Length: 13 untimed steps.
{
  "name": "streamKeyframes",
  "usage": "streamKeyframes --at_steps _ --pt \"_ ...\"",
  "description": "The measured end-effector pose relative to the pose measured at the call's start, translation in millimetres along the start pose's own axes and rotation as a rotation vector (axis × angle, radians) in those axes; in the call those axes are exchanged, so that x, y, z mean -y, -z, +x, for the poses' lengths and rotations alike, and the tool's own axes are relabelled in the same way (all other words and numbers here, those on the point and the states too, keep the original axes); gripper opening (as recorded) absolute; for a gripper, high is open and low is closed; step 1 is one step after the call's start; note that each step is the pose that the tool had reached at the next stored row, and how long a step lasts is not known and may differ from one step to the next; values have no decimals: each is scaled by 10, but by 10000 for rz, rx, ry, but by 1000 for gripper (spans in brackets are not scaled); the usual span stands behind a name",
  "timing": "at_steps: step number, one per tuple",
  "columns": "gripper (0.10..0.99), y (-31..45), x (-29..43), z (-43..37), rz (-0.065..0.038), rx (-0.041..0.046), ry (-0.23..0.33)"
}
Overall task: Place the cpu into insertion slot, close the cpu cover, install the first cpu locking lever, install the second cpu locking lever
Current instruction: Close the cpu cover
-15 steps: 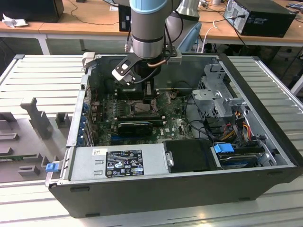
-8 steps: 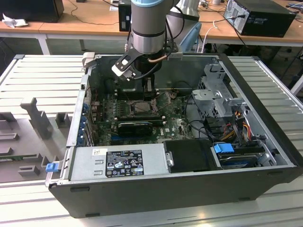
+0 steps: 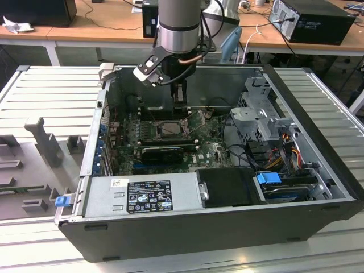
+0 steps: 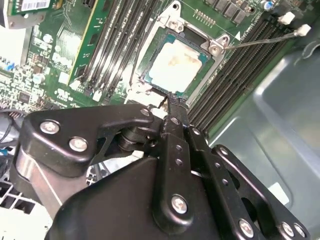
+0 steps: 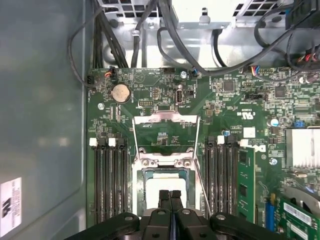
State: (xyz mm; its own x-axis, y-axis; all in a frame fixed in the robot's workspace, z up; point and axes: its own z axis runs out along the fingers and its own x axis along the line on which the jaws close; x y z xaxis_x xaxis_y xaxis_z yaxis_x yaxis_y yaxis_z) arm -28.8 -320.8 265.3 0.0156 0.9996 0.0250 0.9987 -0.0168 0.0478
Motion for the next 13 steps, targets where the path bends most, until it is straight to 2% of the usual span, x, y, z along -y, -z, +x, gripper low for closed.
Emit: streamKeyframes --at_steps 4,13 --pt "106 12 -10 0 1 -1 2" --pt "106 7 -109 2 13 0 0"
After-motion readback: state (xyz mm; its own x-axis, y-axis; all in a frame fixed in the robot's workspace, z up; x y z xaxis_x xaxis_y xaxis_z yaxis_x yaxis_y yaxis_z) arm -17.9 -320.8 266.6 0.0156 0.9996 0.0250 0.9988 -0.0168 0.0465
